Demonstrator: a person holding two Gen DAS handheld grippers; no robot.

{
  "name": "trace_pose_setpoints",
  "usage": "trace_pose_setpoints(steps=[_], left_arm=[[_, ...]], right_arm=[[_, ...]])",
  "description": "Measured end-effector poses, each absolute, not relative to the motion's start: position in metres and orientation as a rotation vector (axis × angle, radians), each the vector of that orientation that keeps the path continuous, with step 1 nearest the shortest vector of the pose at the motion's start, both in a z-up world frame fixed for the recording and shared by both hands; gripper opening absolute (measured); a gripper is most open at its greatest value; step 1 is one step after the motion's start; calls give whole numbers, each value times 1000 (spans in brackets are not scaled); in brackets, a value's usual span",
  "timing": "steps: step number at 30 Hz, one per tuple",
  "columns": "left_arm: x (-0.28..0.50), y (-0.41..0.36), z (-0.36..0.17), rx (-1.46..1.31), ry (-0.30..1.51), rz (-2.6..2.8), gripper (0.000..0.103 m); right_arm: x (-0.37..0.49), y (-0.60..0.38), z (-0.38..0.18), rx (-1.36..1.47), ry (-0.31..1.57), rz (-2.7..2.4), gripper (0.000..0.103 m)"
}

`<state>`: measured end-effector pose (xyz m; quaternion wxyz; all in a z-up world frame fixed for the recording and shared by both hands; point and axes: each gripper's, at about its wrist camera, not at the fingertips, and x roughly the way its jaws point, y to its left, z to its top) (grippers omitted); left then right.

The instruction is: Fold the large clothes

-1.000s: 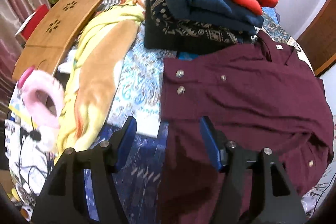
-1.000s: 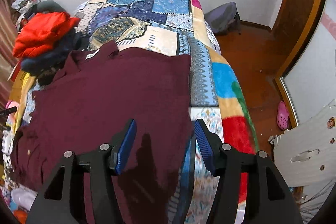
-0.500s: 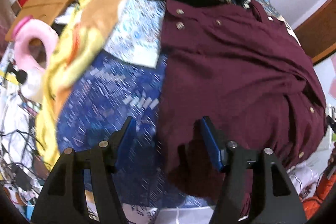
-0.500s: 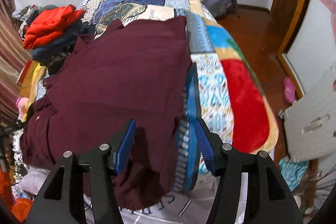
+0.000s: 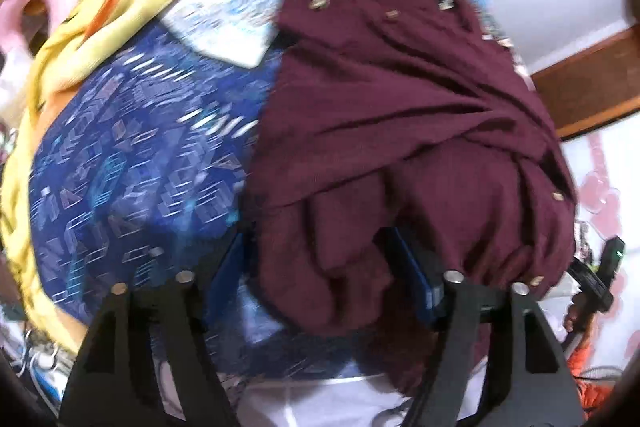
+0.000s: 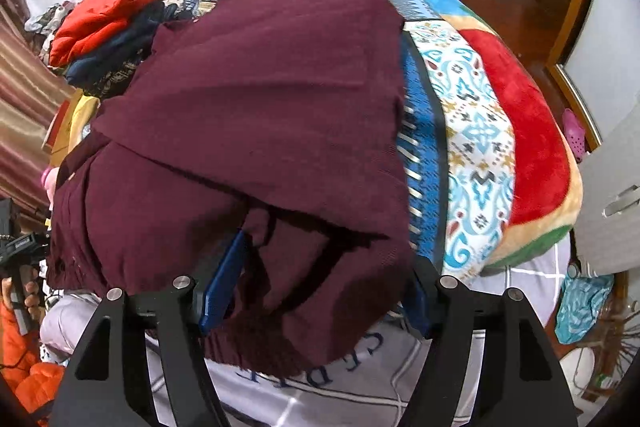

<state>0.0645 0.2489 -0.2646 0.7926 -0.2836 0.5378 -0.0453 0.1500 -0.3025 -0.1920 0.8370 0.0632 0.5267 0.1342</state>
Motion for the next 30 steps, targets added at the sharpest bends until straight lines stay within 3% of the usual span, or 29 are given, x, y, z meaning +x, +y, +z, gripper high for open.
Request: trace_pose_setpoints(steps=[2, 3, 5, 7, 22, 30], left_arm=[[65, 241, -255, -561, 1127, -105, 52], [65, 238, -251, -546, 1113, -109, 39], [66, 237, -241, -552, 1077, -119, 25], [68, 242, -232, -602, 1031, -137, 13], [149, 257, -157, -601, 833, -97, 6], [226, 278, -195, -623, 894, 24, 6]], right_arm=[[149, -301, -187, 144, 1079, 319, 52], [149, -301, -184, 153, 1065, 333, 49], [147, -302, -177, 163, 1039, 346, 27], [150, -301, -170, 180, 1014, 361, 13], [223, -288, -89, 252, 805, 432, 6], [312, -287, -114, 283, 854, 306, 6]])
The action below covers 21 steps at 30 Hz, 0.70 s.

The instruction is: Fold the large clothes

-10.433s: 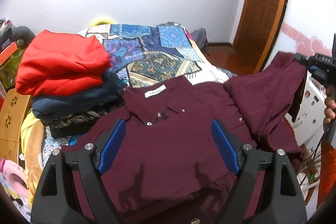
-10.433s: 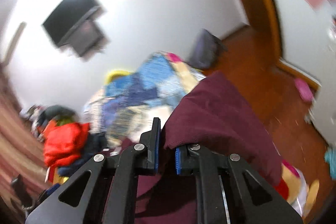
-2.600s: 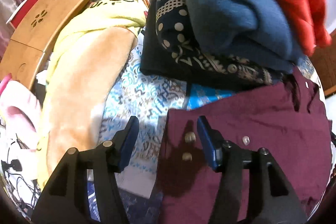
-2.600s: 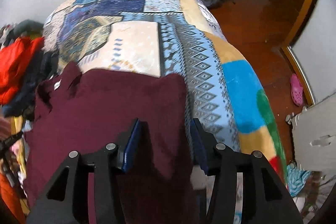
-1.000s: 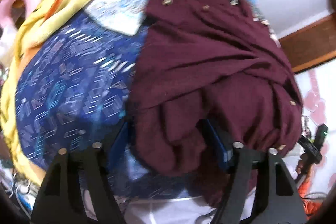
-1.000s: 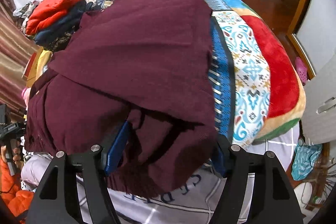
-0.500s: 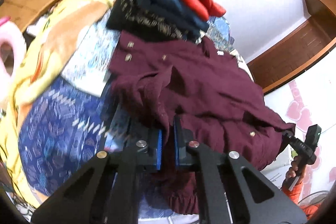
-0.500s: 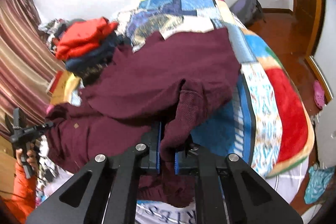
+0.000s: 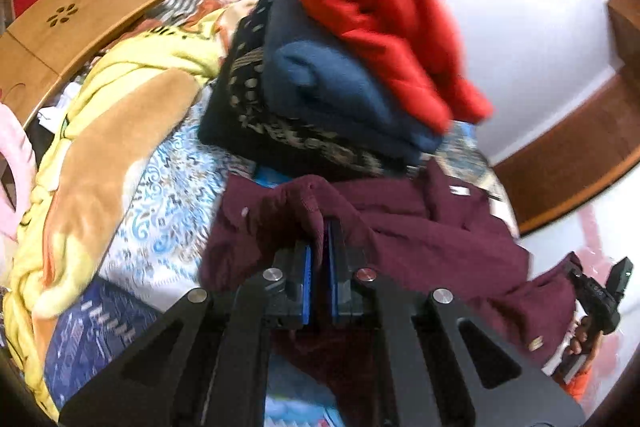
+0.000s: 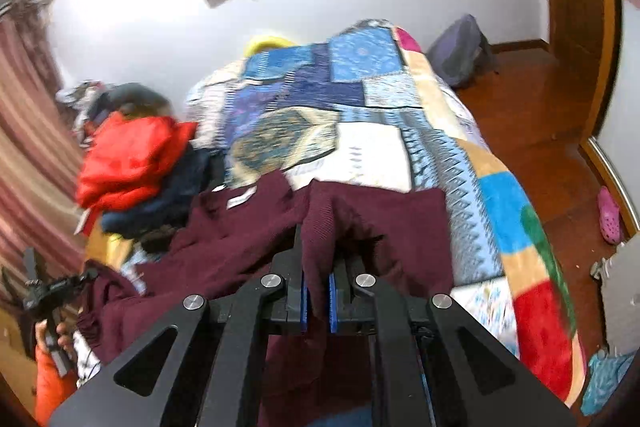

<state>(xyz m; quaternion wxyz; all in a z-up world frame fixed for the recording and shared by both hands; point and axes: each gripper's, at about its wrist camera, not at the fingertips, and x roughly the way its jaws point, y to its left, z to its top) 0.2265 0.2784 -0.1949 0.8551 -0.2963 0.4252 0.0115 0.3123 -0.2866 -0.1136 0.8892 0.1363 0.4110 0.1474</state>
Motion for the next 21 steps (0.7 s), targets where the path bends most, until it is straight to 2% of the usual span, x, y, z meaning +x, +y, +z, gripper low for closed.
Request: trace_pose_setpoints(steps=[6, 9, 16, 17, 18, 20, 21], left_arm=[[270, 270, -248, -535, 1008, 107, 6], [280, 263, -268, -514, 1059, 117, 7], [274, 255, -259, -448, 1095, 139, 12], [270, 255, -254, -434, 1095, 154, 20], [268, 254, -249, -422, 1089, 166, 32], [259, 252, -236, -411, 1064, 166, 45], [254, 251, -229, -412, 1056, 150, 47]], right_arm=[[359, -290, -163, 305, 989, 218, 6], [362, -291, -172, 298, 1013, 209, 6], [350, -289, -153, 232, 993, 202, 10], [351, -289, -152, 232, 993, 202, 12], [345, -289, -146, 226, 983, 203, 13], [341, -285, -140, 200, 957, 204, 18], [334, -283, -133, 170, 936, 202, 20]])
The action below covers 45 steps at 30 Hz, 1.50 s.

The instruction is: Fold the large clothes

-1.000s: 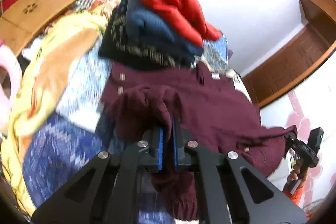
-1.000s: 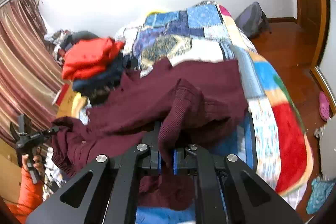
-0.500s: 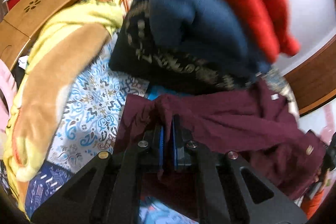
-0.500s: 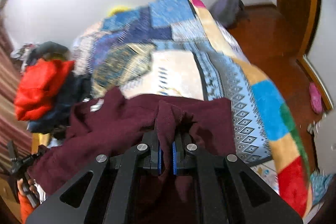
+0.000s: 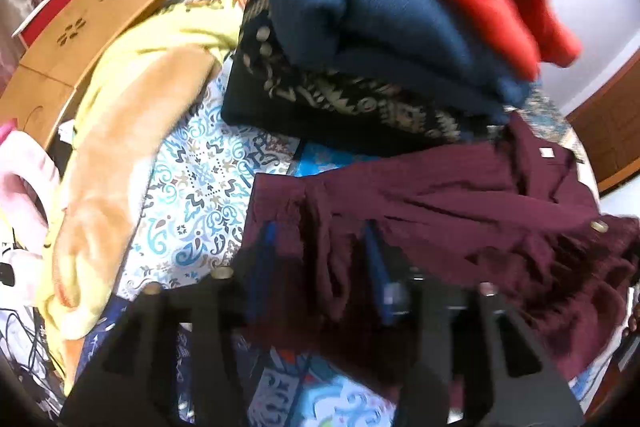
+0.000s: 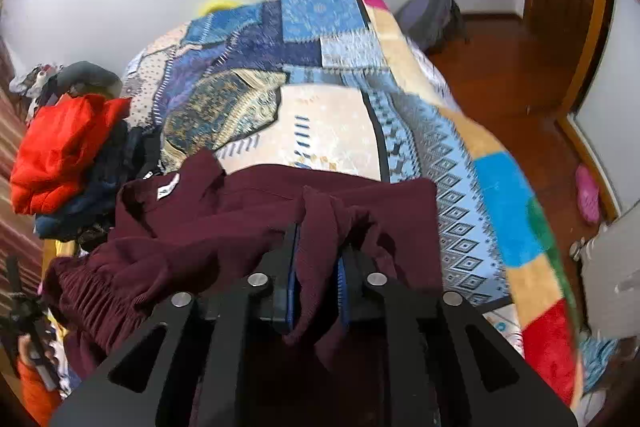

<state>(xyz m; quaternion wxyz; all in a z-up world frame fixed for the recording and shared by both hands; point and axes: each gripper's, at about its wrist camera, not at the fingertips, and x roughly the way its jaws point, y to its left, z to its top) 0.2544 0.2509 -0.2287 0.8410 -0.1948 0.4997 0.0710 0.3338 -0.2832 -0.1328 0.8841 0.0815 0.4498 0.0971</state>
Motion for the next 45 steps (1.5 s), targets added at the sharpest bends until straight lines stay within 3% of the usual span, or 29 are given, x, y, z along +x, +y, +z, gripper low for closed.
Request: trace_pose_setpoints(steps=[4, 13, 15, 23, 34, 45], left_arm=[[235, 244, -202, -363, 1008, 146, 47], [211, 203, -142, -273, 874, 44, 54], [207, 188, -140, -242, 870, 7, 59], [212, 143, -181, -104, 983, -59, 59], [269, 169, -232, -216, 1138, -43, 59], [334, 166, -238, -168, 1107, -33, 59]], right_arm=[[313, -270, -112, 52, 847, 190, 44], [277, -255, -79, 10, 770, 279, 61], [273, -253, -80, 9, 773, 290, 63], [273, -238, -99, -19, 835, 311, 63], [300, -214, -139, -96, 973, 361, 63], [368, -243, -144, -10, 991, 240, 63]])
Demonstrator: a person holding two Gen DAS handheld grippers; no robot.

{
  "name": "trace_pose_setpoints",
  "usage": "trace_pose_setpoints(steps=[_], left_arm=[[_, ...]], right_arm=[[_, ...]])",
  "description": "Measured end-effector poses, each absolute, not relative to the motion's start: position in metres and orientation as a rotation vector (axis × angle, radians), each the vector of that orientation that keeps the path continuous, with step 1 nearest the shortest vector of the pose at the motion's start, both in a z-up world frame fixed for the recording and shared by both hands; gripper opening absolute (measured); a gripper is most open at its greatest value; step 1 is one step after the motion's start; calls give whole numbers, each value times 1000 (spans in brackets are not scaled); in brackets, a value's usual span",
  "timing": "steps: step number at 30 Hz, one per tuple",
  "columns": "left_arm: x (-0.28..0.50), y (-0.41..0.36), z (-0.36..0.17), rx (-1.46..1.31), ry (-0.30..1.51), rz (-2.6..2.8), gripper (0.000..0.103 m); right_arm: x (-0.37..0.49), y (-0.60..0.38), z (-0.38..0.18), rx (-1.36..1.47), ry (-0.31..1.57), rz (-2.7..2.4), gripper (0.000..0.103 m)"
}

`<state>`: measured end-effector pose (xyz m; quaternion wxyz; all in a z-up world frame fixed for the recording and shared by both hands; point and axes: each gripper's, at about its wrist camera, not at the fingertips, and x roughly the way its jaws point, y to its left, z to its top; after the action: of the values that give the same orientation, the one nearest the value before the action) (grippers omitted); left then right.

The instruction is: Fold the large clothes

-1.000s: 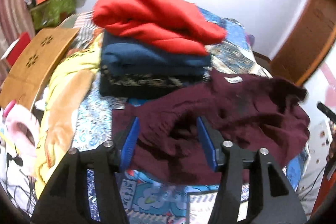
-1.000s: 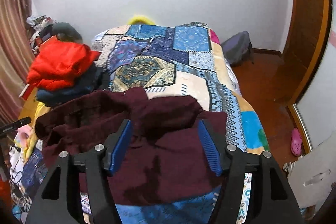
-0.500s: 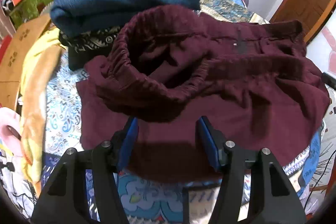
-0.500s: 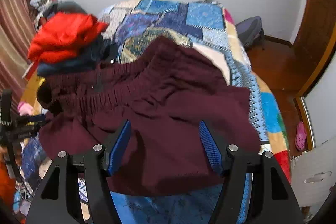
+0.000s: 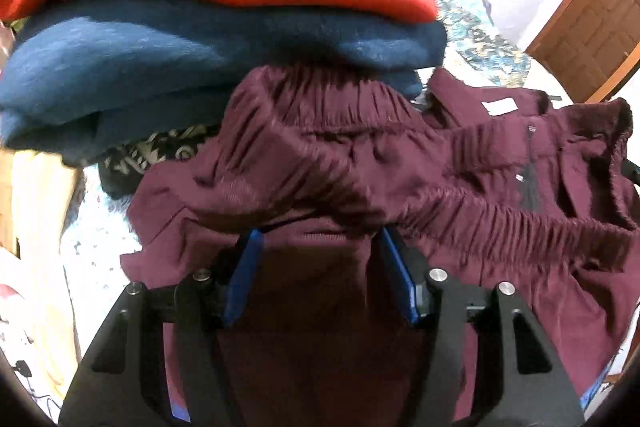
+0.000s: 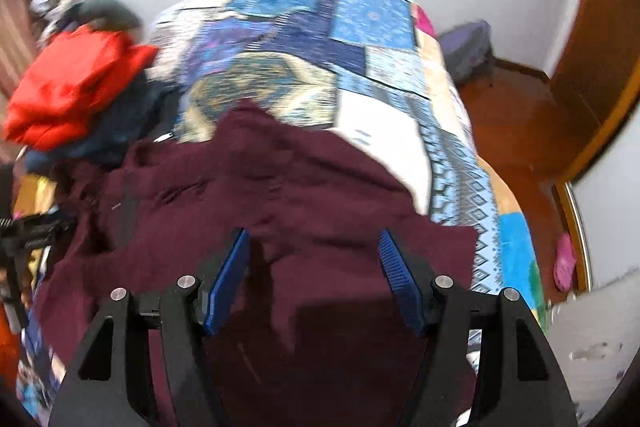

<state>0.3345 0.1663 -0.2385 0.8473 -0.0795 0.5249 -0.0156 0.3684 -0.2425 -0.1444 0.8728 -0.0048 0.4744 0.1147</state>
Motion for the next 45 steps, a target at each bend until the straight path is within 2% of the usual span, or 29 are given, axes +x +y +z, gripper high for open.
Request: trace_pose_setpoints(steps=[5, 9, 18, 26, 32, 36, 45], left_arm=[[344, 164, -259, -174, 1143, -21, 60], [336, 164, -254, -181, 1146, -9, 59], [282, 170, -209, -213, 1073, -4, 59], [235, 188, -145, -206, 936, 25, 59], [211, 193, -126, -238, 872, 41, 62], [195, 207, -141, -352, 867, 36, 72], [192, 252, -237, -887, 1063, 11, 72]], right_arm=[[375, -273, -166, 141, 1059, 192, 63], [364, -278, -160, 133, 1052, 156, 63], [333, -276, -122, 116, 976, 187, 63], [305, -253, -86, 100, 879, 271, 63], [283, -227, -68, 78, 817, 347, 63], [274, -202, -65, 33, 798, 386, 64], [267, -159, -84, -65, 822, 453, 68]])
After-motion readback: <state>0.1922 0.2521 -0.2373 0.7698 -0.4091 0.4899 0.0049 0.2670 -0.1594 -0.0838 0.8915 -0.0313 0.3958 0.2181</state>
